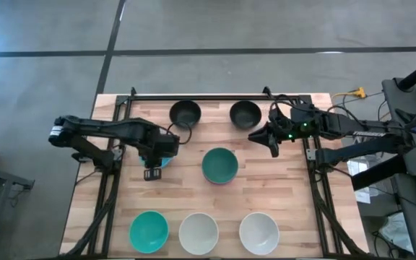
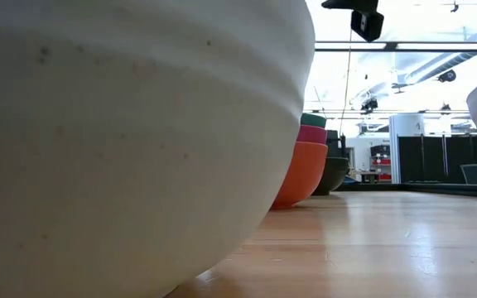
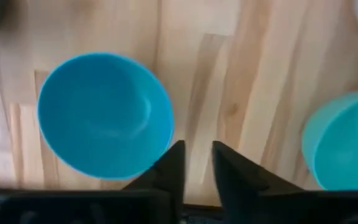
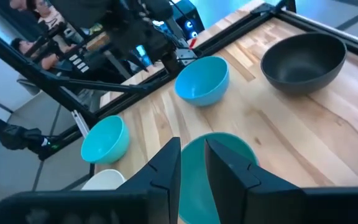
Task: Nest bowls inside each other
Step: Stack the blue bowl on the green bowl
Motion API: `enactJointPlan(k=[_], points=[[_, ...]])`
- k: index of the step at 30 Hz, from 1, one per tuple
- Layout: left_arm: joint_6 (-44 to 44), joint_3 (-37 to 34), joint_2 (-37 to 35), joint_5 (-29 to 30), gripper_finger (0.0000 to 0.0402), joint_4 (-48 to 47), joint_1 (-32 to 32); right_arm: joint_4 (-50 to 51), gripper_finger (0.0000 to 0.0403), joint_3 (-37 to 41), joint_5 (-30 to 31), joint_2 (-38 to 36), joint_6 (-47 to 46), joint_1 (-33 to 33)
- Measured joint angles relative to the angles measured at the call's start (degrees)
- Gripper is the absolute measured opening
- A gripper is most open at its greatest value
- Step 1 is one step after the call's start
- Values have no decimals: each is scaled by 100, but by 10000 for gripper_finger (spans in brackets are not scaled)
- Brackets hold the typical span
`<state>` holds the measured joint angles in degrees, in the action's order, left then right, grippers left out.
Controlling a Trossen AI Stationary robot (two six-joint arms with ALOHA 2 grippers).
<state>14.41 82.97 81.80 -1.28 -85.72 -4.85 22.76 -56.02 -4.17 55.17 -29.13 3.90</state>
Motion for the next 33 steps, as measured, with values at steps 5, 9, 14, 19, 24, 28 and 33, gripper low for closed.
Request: enactJointPlan(k=[5, 9, 14, 19, 24, 28, 33], points=[[376, -418, -162, 11, 161, 460, 104, 51, 68, -107, -47, -75, 256, -2], [778, -769, -369, 6, 205, 1069, 103, 64, 68, -177, -71, -112, 347, -2], [1073, -1259, -409, 6, 214, 1238, 104, 73, 68, -186, -71, -181, 393, 0], [1216, -1811, -407, 7, 215, 1680, 116, 79, 68, -186, -73, -192, 435, 0], [1229, -2249, -409, -16, 215, 2134, 191, 90, 68, -186, -74, -190, 433, 0], [1233, -2550, -409, -78, 215, 2573, 191, 95, 68, -186, -77, -194, 380, 0], [1233, -2867, -402, -11, 215, 2655, 336, 97, 68, -186, -100, -194, 365, 0]])
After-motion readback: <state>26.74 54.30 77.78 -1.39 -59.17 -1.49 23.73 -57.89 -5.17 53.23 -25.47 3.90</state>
